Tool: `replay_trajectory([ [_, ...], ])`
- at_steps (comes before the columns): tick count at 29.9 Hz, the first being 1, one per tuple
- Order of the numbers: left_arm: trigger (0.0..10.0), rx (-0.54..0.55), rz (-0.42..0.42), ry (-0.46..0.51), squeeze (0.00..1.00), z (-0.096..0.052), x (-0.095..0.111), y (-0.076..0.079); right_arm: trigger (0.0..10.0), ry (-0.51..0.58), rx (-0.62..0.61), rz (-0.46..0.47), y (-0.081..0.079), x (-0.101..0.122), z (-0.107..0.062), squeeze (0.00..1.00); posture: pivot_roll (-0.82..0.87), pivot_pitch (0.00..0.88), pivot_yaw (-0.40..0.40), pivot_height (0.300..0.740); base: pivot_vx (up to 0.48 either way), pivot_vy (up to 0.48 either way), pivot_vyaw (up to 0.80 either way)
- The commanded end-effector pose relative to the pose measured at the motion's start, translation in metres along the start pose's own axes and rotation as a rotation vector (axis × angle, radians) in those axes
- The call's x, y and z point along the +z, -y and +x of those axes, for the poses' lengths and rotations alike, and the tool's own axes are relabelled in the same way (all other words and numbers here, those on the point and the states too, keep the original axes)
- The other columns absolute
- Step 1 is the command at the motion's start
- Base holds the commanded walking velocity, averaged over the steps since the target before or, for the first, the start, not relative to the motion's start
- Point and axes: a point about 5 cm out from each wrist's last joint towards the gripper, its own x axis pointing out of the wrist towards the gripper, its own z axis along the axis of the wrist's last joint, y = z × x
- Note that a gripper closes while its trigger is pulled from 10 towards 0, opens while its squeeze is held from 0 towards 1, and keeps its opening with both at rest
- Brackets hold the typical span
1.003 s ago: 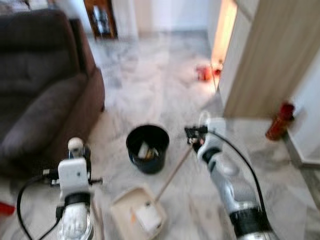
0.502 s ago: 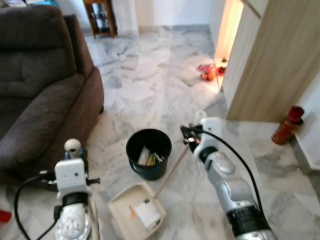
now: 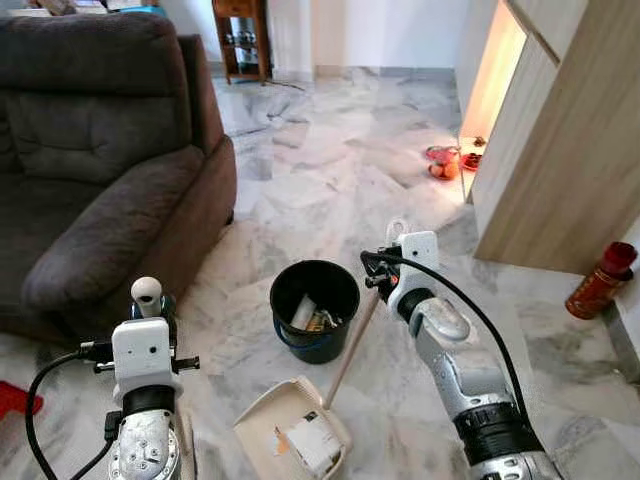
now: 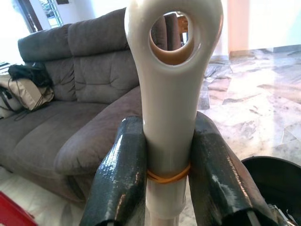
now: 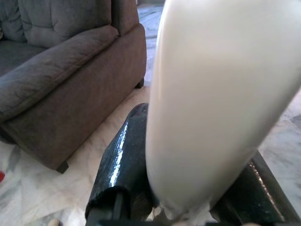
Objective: Sweep floor
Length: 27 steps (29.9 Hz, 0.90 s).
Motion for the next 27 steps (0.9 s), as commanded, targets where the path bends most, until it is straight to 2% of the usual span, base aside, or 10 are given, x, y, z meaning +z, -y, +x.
replay_trajectory([
  [1, 10.0, -0.004, 0.028, 0.03, 0.0, 0.0, 0.002, -0.002, 10.0, 0.018, -0.005, 0.005, 0.0, 0.015, 0.002, 0.0, -0.15, 0.059, 0.054, 0.74, 0.0, 0.0, 0.0],
  [7, 10.0, -0.007, 0.032, 0.028, 0.0, 0.0, 0.001, -0.001, 10.0, -0.015, 0.006, 0.019, -0.001, 0.026, 0.003, 0.0, -0.15, 0.058, 0.054, 0.74, 0.0, 0.0, 0.0],
  [11, 10.0, -0.007, 0.032, 0.028, 0.0, 0.0, 0.001, -0.001, 10.0, -0.008, 0.043, 0.026, -0.002, 0.047, 0.004, 0.0, -0.15, 0.061, 0.053, 0.74, 0.0, 0.0, 0.0],
  [15, 10.0, -0.008, 0.032, 0.027, 0.0, 0.0, 0.0, 0.0, 10.0, -0.015, 0.065, 0.032, -0.002, 0.054, 0.003, 0.0, -0.16, 0.063, 0.053, 0.74, 0.0, 0.0, 0.0],
  [18, 10.0, -0.007, 0.03, 0.026, 0.0, 0.0, 0.0, 0.0, 10.0, -0.011, 0.076, 0.082, -0.004, 0.058, 0.002, 0.0, -0.16, 0.063, 0.053, 0.74, 0.0, 0.0, 0.0],
  [27, 10.0, -0.007, 0.029, 0.025, 0.0, -0.001, 0.0, 0.0, 10.0, 0.022, 0.099, 0.137, -0.011, 0.069, 0.001, 0.0, -0.15, 0.066, 0.053, 0.74, 0.0, 0.0, 0.0],
])
